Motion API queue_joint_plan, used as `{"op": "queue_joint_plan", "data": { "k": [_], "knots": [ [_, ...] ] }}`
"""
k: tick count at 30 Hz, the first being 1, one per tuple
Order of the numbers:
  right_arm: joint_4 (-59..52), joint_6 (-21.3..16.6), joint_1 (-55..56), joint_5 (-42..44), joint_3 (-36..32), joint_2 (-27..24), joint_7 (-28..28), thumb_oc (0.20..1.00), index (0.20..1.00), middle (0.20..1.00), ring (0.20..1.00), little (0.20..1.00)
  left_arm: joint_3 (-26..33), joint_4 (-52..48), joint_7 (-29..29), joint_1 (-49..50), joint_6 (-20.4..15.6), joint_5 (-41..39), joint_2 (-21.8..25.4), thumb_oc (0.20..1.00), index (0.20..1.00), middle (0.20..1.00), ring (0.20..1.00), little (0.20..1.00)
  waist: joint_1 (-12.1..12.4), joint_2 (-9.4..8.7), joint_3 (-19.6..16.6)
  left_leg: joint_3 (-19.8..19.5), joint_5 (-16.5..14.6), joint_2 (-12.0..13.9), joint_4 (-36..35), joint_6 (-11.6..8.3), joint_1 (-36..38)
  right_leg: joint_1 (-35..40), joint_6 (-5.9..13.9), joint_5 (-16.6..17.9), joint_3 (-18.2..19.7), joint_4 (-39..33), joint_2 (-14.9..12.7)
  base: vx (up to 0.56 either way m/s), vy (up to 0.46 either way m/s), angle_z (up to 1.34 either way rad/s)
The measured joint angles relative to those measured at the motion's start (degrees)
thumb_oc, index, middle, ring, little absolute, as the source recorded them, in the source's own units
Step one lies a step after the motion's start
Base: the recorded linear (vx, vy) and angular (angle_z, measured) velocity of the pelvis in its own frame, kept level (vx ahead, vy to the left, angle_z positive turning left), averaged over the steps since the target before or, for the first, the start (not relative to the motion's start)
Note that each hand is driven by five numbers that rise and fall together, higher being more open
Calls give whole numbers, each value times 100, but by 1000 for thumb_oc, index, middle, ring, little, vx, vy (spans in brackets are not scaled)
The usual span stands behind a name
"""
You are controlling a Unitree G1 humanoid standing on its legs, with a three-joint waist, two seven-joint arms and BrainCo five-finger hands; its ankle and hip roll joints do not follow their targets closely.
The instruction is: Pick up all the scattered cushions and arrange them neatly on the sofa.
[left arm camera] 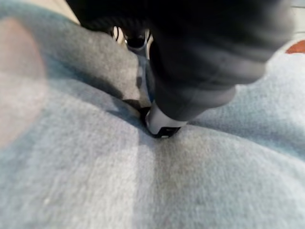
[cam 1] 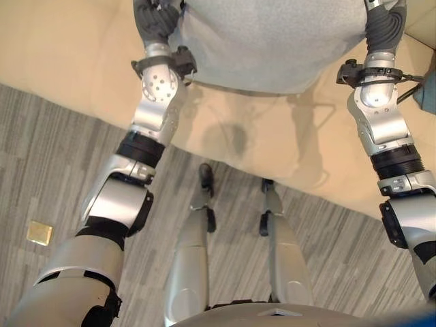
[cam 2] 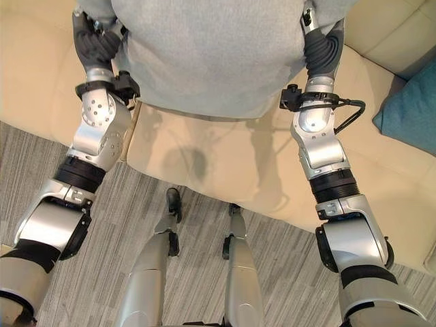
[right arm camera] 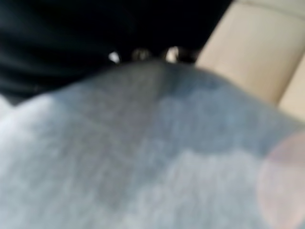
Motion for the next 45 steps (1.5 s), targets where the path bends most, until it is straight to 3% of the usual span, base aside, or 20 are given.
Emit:
{"op": "queue_joint_plan", "data": {
  "k": [8,19,32,45],
  "knots": [
    [-100,186,-72,-455,-34,-44,-352,200,200,200,200,200,-196,198,169,-380,110,3,62,200,200,200,200,200,-109,46,29,90,-3,-7,-1,3,-35,-153,2,2,119,91,-1,15,15,-5],
    [16,377,-1391,-461,114,-109,-889,200,200,200,200,200,-385,810,372,-1490,156,-2,172,200,200,200,200,200,-192,91,57,229,9,16,88,20,-392,-579,19,105,287,140,19,22,26,-5],
    [614,495,-1925,-391,478,-110,-897,200,200,200,200,200,-811,1321,359,-1871,219,-7,438,200,200,200,200,200,-209,96,55,248,9,-1,91,19,-489,-695,14,115,288,167,5,3,1,0],
    [-100,787,-1739,-116,483,-52,-856,200,200,200,200,200,-817,1321,344,-1961,607,1,530,200,200,200,200,200,-233,97,54,265,11,14,230,23,-566,-787,7,129,296,299,7,-2,10,0]
  ]
}}
